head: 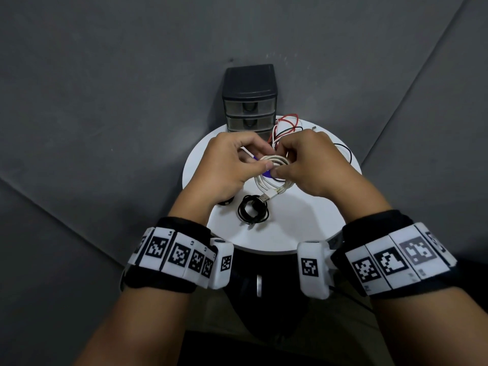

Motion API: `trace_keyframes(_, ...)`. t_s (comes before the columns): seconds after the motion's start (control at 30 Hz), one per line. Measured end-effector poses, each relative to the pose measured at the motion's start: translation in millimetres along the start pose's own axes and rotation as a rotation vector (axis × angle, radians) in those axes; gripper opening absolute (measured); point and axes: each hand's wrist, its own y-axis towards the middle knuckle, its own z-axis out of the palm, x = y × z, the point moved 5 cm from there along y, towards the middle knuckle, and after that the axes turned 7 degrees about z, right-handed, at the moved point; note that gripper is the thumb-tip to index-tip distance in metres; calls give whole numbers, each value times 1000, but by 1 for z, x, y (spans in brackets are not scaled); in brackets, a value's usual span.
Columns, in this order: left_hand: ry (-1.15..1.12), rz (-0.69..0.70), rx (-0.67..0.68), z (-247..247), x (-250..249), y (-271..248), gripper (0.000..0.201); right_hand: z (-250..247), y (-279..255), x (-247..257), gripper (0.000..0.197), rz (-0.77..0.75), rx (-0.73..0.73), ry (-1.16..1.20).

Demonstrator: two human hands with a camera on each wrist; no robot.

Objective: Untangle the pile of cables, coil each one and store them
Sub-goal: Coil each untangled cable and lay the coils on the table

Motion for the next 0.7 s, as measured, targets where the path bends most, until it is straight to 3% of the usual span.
trace_keyframes(0.37, -16, 54, -113, 0, -2, 5, 16, 6, 5, 1, 10, 21, -73, -15)
trace_keyframes(0.7, -46, 14, -179, -14, -2, 11, 19, -4, 0, -6, 29, 40, -58, 416)
